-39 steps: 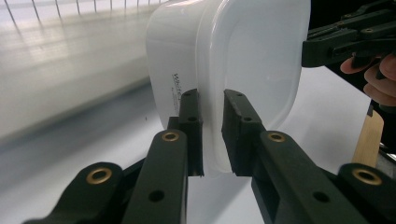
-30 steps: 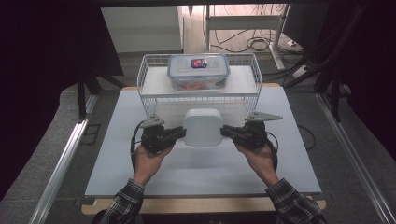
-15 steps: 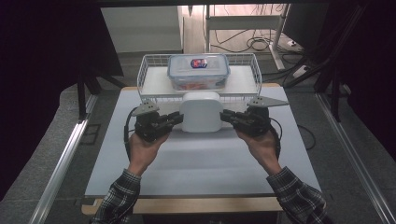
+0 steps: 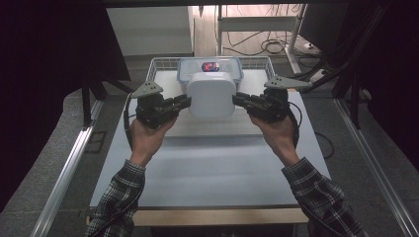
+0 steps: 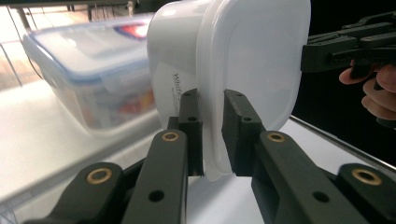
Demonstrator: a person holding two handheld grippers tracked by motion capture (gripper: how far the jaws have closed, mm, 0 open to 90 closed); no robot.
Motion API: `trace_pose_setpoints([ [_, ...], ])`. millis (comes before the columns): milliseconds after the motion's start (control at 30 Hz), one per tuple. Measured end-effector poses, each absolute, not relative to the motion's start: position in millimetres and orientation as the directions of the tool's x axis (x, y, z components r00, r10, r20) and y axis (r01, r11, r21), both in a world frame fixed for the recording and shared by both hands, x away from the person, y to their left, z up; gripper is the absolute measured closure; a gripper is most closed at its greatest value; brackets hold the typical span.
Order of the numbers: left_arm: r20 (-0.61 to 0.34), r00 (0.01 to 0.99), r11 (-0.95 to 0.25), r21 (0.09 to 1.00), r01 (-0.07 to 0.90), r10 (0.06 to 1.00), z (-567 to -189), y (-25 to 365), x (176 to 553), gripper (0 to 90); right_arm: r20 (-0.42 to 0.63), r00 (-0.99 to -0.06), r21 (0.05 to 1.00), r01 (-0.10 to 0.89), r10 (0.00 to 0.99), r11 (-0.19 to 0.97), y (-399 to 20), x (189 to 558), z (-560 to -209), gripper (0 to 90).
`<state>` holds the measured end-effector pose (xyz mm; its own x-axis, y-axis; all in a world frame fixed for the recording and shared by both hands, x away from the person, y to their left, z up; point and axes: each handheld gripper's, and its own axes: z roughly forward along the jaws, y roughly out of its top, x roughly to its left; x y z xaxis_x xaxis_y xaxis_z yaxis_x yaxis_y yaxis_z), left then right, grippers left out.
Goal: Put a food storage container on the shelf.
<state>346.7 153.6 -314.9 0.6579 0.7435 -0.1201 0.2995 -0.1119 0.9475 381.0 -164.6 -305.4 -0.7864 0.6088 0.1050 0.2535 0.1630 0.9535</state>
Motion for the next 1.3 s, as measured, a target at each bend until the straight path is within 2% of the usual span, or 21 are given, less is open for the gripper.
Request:
trace_pose_setpoints([
  [567, -0.105, 0.646, -0.097, 0.958, 0.27, 0.756, -270, 157, 379, 78.8, 0.11, -0.776, 0.961, 0.243, 0.621, 0.132, -157, 417, -261, 78.8],
  [933, -0.121, 0.641, -0.085, 0.956, 0.281, 0.758, -267, 154, 402, 78.8, 0.129, -0.75, 0.956, 0.268, 0.649, 0.119, -156, 442, -259, 77.5],
  [1300, -0.125, 0.638, -0.076, 0.958, 0.278, 0.76, -271, 154, 411, 76.8, 0.136, -0.738, 0.953, 0.279, 0.661, 0.116, -153, 451, -259, 73.3],
])
